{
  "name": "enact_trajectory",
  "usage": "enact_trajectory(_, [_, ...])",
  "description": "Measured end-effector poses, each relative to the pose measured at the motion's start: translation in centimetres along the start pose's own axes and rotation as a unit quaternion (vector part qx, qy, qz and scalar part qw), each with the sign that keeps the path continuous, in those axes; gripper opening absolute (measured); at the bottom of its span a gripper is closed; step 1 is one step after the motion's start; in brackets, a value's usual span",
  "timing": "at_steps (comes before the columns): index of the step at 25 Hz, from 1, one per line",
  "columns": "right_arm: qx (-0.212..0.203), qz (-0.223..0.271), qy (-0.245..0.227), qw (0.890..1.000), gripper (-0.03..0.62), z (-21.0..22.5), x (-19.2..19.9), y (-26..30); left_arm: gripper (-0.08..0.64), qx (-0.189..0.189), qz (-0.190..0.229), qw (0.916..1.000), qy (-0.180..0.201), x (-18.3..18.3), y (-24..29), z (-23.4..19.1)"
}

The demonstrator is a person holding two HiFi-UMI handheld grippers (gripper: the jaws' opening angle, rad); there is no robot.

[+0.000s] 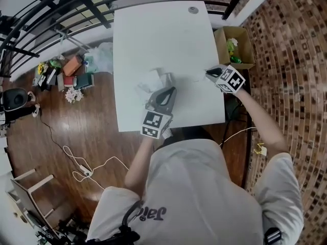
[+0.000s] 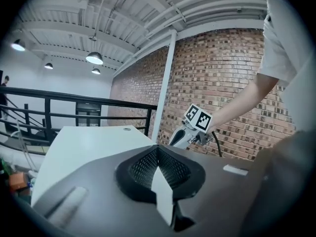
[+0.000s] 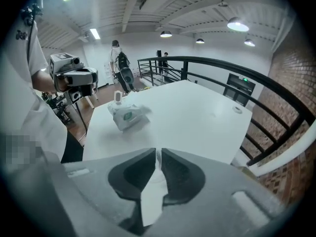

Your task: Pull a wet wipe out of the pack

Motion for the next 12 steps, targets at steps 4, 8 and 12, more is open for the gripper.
enact_trajectory(4, [0.002, -0.004, 0.0, 1.0, 0.063, 0.3, 0.0, 0.5, 0.017, -0.003, -0.001, 0.9999, -0.01, 0.1, -0.6, -0.1])
enact_trajectory(8, [0.017, 0.02, -0.017, 1.0, 0.063, 0.6, -2.0, -0.5, 0.017, -0.017, 0.014, 0.9997, -0.012, -0.6, -1.8, -0.7])
enact_trajectory(12, [0.03, 0.052, -0.042, 0.997, 0.027, 0.1, -5.1, -2.0, 0.017, -0.033, 0.034, 0.9988, -0.013, -1.5, -3.6, -1.3])
Point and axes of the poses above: the fingertips, and each gripper's own axes: y forward along the fingers, z to its right, x out of its underside, the point moved 8 cm from there along -y, backward along the fingers, and after that the axes turned 10 degrees about -y, right-handed, at the moved point
